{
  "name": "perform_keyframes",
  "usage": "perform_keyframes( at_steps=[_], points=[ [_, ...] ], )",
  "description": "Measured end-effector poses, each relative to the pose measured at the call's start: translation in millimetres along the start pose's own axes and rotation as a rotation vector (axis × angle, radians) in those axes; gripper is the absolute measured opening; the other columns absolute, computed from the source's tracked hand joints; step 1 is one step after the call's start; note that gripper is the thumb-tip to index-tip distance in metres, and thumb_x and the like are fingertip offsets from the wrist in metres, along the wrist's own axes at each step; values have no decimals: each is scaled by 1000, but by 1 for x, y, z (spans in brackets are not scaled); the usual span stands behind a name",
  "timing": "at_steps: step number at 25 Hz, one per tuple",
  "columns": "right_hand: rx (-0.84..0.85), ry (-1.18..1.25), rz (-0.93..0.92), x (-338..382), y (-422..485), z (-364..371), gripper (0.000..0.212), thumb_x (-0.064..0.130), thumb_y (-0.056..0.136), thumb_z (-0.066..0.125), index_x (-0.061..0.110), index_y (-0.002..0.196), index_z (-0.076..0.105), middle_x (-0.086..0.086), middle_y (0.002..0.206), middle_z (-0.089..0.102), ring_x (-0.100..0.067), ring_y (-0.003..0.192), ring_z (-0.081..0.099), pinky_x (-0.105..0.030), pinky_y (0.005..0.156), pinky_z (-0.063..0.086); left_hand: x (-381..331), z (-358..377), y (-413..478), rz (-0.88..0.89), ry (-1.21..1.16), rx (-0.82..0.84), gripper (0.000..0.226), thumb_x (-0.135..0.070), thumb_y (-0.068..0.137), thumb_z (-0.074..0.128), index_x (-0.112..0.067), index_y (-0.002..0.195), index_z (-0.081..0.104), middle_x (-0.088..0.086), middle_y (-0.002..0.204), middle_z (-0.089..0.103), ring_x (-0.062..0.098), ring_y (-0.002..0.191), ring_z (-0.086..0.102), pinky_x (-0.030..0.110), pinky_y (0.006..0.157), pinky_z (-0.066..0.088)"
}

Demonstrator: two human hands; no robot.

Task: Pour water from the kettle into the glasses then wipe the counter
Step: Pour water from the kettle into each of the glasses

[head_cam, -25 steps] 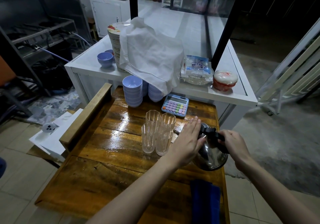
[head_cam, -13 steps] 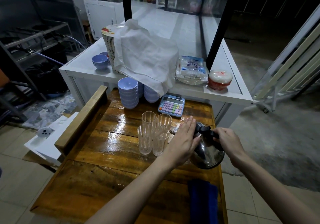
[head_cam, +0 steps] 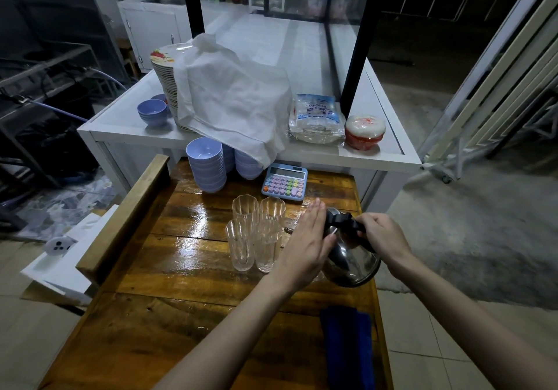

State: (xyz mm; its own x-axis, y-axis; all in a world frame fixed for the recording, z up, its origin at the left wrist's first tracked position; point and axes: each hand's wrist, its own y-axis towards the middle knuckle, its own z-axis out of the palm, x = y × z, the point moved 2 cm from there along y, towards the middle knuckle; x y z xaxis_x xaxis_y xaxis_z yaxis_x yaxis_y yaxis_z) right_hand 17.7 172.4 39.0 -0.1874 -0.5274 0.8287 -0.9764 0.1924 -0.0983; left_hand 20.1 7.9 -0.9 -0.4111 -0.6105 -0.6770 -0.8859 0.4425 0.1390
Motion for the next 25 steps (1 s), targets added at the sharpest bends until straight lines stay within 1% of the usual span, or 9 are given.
perform_keyframes(
  at_steps=[3,5,8,10,15,16,18,21,25],
  points=[
    [-1,-22,-11,0,0,0,43,28,94,48,-2,70,65,-22,73,67,-25,65,58,-37,60,42,-2,-2,-1,-8,-21,-11,64,-40,103,27,-15,153,-3,0,162,-7,5,147,-12,26,120,-3],
    [-6,-30,-18,1,1,-1,43,28,93,49,-4,70,64,-21,67,63,-24,63,56,-37,60,40,-3,-2,-2,-11,-27,-13,64,-40,103,27,-14,153,-3,0,162,-7,5,147,-12,27,121,-3],
    [-3,-37,-21,5,2,-1,42,26,93,50,-2,67,63,-10,61,58,-22,61,53,-36,60,38,-3,-2,-2,-16,-27,-10,63,-39,103,27,-14,153,-3,0,162,-8,5,147,-13,26,121,-3],
    [-6,-45,-24,7,2,-1,40,25,93,50,3,63,63,-8,60,57,-20,60,51,-35,59,37,-3,-2,-2,-15,-24,-14,64,-40,103,27,-15,153,-3,0,162,-8,5,147,-13,27,121,-2],
    [-6,-40,-30,5,2,0,43,26,94,49,-7,69,63,-16,63,61,-23,63,55,-36,60,40,-3,-5,-3,-14,-21,-16,63,-39,103,26,-14,153,-3,1,162,-7,5,147,-12,26,120,-3],
    [-7,-38,-31,5,2,0,43,26,94,49,-7,70,63,-15,63,60,-23,62,55,-36,61,40,-4,-6,-3,-13,-18,-15,63,-39,103,26,-14,153,-3,1,162,-7,5,147,-12,25,120,-4],
    [-11,-33,-28,5,2,1,43,26,94,49,-6,69,63,-10,61,59,-22,61,54,-36,60,39,-4,-7,-3,-10,-8,-12,63,-39,103,26,-14,153,-3,2,162,-7,5,147,-12,24,120,-5],
    [-7,-13,-21,3,2,2,43,26,94,49,-5,68,64,-10,62,60,-23,63,55,-37,61,40,-5,-8,-4,-10,-1,-5,63,-39,103,26,-13,153,-3,2,162,-7,6,147,-12,24,119,-5],
    [-21,67,19,-2,-2,5,40,26,95,48,8,63,61,-7,60,57,-21,60,53,-36,59,40,-5,-9,-3,6,36,10,63,-40,103,25,-14,153,-2,2,162,-7,7,147,-11,25,119,-5]
  ],
)
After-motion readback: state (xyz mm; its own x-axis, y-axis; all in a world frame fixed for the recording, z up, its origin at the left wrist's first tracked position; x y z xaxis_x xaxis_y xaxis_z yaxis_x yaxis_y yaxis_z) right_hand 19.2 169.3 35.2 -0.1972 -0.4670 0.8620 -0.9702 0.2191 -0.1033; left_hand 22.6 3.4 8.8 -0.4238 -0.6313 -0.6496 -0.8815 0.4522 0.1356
